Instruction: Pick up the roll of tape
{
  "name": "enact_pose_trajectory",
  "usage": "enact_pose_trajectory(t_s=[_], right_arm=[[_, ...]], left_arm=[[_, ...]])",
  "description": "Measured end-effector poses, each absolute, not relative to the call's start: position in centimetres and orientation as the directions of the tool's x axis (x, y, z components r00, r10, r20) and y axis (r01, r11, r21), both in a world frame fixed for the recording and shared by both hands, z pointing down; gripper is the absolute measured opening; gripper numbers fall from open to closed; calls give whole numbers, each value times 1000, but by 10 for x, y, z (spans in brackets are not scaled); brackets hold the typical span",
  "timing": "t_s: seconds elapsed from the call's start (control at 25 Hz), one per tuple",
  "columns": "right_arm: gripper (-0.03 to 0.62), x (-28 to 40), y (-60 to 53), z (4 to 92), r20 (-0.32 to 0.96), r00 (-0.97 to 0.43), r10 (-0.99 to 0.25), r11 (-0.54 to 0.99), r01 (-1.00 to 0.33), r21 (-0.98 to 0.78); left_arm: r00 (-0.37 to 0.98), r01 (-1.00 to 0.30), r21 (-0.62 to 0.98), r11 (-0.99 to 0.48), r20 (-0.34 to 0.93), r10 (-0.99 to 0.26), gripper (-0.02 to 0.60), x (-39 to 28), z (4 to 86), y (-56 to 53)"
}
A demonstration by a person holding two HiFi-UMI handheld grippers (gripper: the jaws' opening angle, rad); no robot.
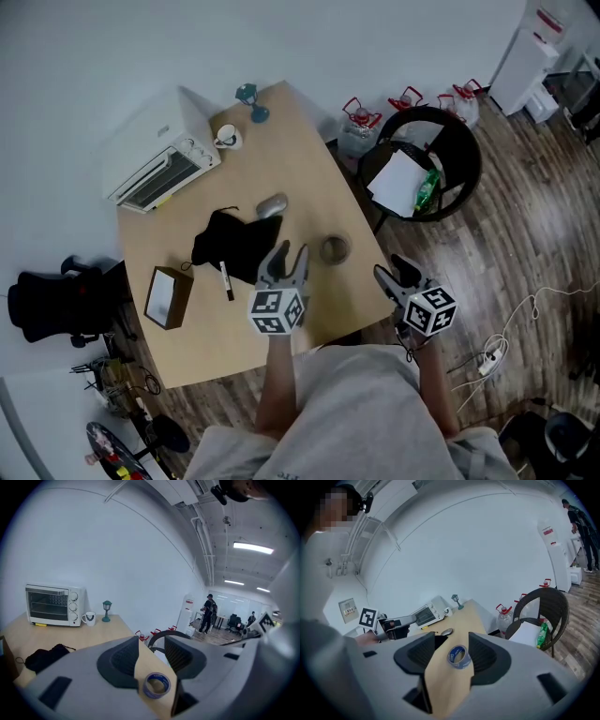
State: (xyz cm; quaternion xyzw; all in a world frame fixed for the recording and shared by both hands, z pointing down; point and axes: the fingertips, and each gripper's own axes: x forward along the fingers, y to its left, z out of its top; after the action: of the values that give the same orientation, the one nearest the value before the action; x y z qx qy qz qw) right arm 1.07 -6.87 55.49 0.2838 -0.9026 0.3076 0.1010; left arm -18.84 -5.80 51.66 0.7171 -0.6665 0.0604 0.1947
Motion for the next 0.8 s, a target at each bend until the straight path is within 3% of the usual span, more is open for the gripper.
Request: enact_pose_trajectory(t_s=[0.8], right_arm=[[209,-9,-100,588,472,-765,-438,579,-642,-504]], left_arm=[[302,-945,267,-192,475,-827,163,-198,588,-113]])
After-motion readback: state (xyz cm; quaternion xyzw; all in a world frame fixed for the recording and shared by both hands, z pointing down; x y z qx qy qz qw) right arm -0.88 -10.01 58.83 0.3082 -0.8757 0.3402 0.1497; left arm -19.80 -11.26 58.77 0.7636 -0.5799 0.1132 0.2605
